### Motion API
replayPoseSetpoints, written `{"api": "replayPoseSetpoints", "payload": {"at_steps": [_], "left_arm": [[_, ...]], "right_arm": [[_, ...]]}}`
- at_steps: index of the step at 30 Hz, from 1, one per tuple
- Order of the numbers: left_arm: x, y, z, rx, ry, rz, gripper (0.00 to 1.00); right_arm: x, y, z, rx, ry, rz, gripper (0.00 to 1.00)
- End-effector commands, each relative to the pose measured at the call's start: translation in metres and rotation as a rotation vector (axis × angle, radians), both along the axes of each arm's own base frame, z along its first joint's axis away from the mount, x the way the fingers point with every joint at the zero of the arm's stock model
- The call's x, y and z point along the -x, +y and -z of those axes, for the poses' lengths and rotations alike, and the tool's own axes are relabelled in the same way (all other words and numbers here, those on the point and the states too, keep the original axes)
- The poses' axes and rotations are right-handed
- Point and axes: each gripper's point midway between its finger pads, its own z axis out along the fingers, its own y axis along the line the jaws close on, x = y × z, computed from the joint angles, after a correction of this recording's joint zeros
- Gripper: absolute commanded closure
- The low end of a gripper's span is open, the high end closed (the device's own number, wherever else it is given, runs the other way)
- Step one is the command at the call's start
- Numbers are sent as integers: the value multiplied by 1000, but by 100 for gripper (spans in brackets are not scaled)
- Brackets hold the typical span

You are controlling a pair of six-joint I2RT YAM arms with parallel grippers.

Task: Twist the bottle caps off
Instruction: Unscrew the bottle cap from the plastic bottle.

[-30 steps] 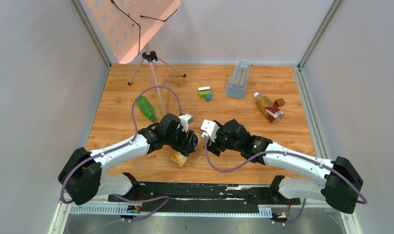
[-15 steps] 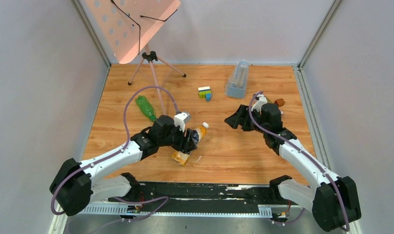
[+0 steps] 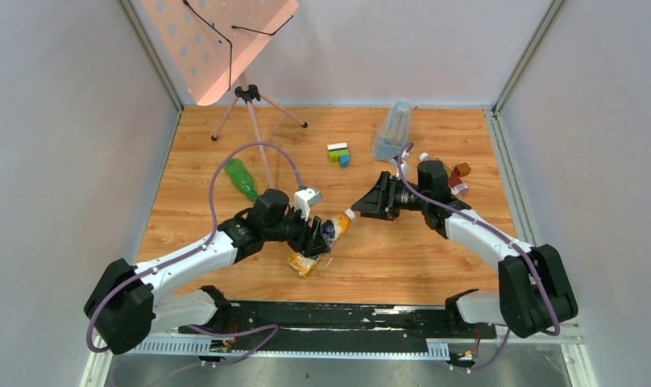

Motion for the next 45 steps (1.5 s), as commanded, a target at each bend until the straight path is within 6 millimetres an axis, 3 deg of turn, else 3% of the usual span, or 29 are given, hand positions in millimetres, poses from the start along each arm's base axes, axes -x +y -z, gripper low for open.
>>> {"api": "replayPoseSetpoints", "payload": {"at_steps": [1,6,11,13,16,18,24,29,39,45], "left_arm": [[-4,-18,-32,91,-80,77,34],[-3,-23,-35,95,-79,114,34],[-6,-25,-36,82,-79,124,32],[-7,-24,-35,70,-82,127,25],[-12,-21,-31,38,-90,102,3],[-18,-18,-30,16,-103,70,0],[-45,0,-31,-52,-200,-86,0],[-62,18,-39,-109,-379,-184,0],[-69,15,-55,-65,-533,-263,0],[-57,14,-56,24,-540,-244,0]], "right_arm": [[2,9,-19,-79,-17,-82,38],[-1,12,-10,-78,11,-104,45],[-4,17,-11,-96,22,-152,79],[-6,18,-12,-99,14,-159,84],[-10,17,-13,-83,6,-138,85],[-13,16,-12,-66,4,-122,85],[-24,8,3,23,65,12,86],[-33,3,15,80,112,105,89],[-32,6,18,68,215,141,88],[-28,8,12,51,217,134,87]]}}
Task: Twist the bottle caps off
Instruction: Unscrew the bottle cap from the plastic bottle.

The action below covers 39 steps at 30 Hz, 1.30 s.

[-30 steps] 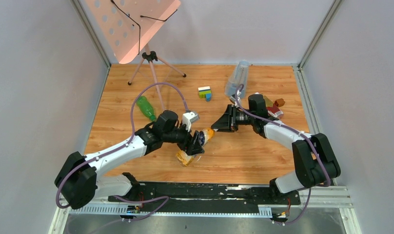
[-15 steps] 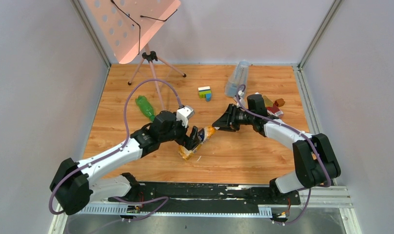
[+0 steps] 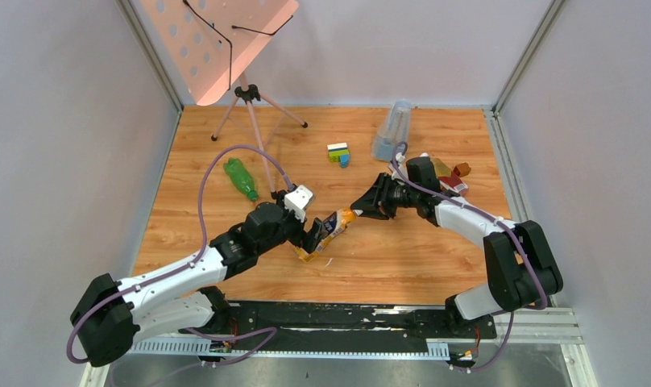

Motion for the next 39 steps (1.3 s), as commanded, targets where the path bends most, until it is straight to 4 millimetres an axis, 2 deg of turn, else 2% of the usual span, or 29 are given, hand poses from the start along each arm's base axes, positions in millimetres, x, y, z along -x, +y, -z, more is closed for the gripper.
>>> {"api": "replayPoseSetpoints", "payload": {"at_steps": [1,6,7,8,9,13,18,22,26,29,32,36,39], "left_arm": [[-2,-9,-29,117,-83,21,0],[18,-33,-26,59,-49,232,1],[24,-37,-17,35,-19,283,2],[24,-42,-22,35,-19,302,3],[26,-43,-11,-5,9,325,3],[19,-45,1,-83,25,310,4],[4,-40,11,-164,-14,240,11],[-2,-32,24,-258,-20,192,20],[-6,-30,27,-280,-38,154,29],[-8,-31,26,-276,-44,144,45],[-4,-32,27,-276,-33,166,58],[5,-36,26,-256,-26,220,71],[13,-37,24,-248,-31,267,76]], "right_arm": [[-5,6,-27,-43,-41,15,87],[2,9,-33,-61,-38,-7,86],[3,10,-32,-61,-36,-8,86],[4,11,-33,-62,-36,-9,86],[4,11,-34,-62,-38,-10,86],[7,13,-37,-69,-42,-17,85],[10,14,-42,-82,-48,-37,84],[11,16,-45,-93,-49,-57,84],[13,16,-44,-92,-53,-70,83],[19,17,-43,-99,-58,-101,81],[23,15,-38,-82,-72,-128,74],[31,12,-35,-73,-103,-165,53],[33,8,-39,-67,-151,-170,42]]}}
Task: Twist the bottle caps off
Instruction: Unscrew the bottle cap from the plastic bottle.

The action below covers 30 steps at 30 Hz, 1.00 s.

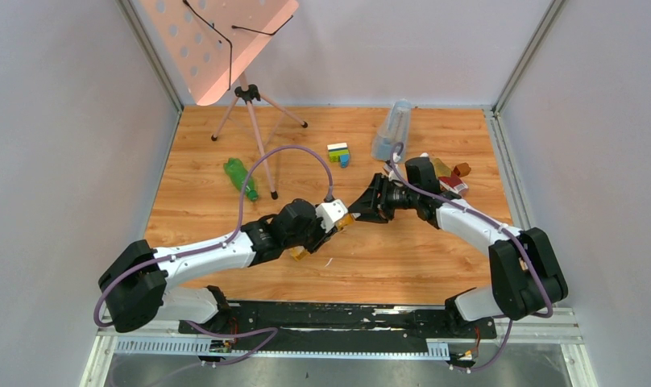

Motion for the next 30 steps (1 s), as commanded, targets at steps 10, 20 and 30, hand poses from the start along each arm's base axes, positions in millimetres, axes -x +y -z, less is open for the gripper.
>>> {"api": "replayPoseSetpoints", "payload": {"at_steps": [10,20,30], "left_arm": [[38,-8,-30,114,-116,316,78],[36,-1,-34,88,-170,327,76],[24,2,-34,72,-165,242,77]], "right_arm": [[19,-9,-27,-48,-138,-77,48],[32,-8,-34,-59,-196,-154,45],[43,-4,-33,-55,-205,-209,53]]}}
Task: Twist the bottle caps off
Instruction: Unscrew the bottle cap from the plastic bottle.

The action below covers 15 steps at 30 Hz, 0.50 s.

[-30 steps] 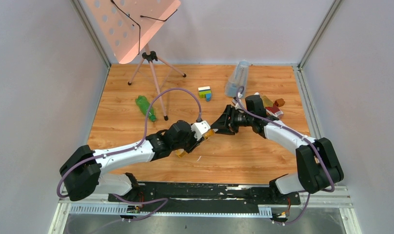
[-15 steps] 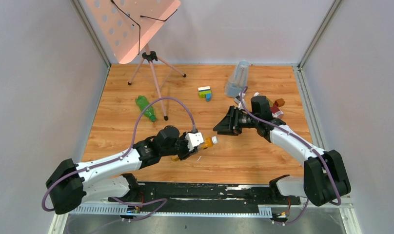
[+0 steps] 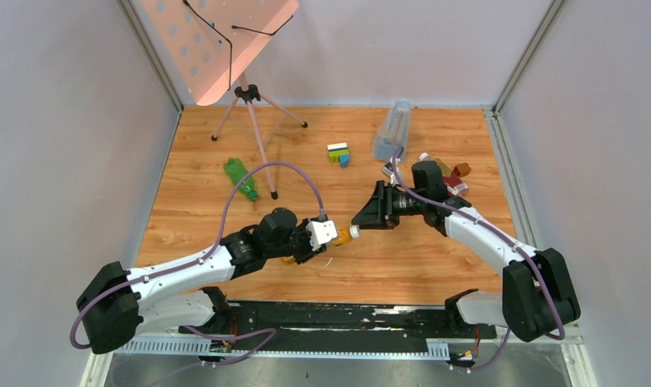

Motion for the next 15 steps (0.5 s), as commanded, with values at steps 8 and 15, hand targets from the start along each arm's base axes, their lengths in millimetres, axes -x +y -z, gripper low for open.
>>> {"api": "replayPoseSetpoints", "payload": {"at_steps": [8,15], "left_arm": [[-18,-2,-26,48,-63,-85,78],[-16,2,-24,41,-53,-94,78]], "right_arm": [[6,8,-16,-26,-75,-72,59],[8,13,-19,-32,-83,-96,56]]}}
